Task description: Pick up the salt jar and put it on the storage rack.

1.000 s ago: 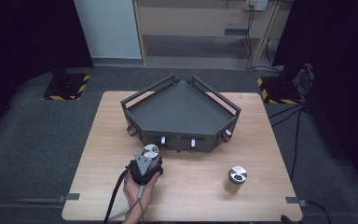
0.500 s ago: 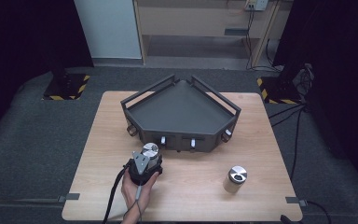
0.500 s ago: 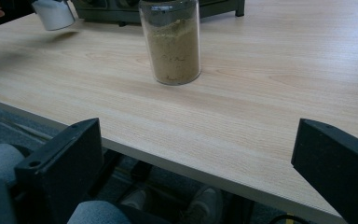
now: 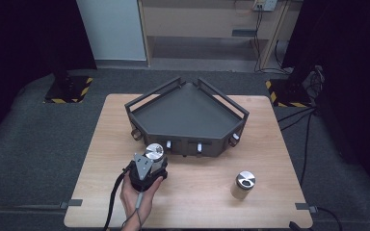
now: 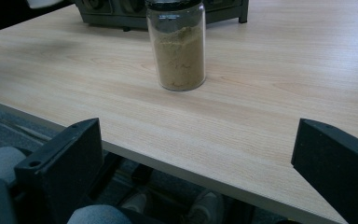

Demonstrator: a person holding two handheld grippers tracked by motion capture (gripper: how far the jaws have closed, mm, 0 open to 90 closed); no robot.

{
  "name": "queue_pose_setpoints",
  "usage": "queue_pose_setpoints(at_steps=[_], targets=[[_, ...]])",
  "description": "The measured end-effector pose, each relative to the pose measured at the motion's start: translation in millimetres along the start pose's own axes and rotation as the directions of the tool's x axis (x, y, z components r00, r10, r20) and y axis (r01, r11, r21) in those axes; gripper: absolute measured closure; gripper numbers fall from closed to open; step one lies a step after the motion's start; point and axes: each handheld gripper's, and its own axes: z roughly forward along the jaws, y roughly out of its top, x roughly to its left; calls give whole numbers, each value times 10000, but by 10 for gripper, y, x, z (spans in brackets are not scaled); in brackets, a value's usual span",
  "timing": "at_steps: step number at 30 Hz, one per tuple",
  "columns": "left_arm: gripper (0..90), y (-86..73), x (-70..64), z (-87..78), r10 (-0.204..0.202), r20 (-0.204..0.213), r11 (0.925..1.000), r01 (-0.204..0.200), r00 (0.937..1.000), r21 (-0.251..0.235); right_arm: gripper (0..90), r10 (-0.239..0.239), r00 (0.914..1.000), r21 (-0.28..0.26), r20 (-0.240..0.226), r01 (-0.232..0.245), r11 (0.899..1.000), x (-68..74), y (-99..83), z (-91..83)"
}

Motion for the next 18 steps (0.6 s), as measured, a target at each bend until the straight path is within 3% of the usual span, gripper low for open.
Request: queue_pose_setpoints(at_steps=[9,18], targets=[[304,337,-3,-74,274,63,9985,-270,9996,-477,25,14,10000,8,-5,-14,10000,-3,1,1],[304,561,1,-35,432,68,9968,-427,9990,-677,26,60,10000,1,41,-60,10000,-13,-1,-4]])
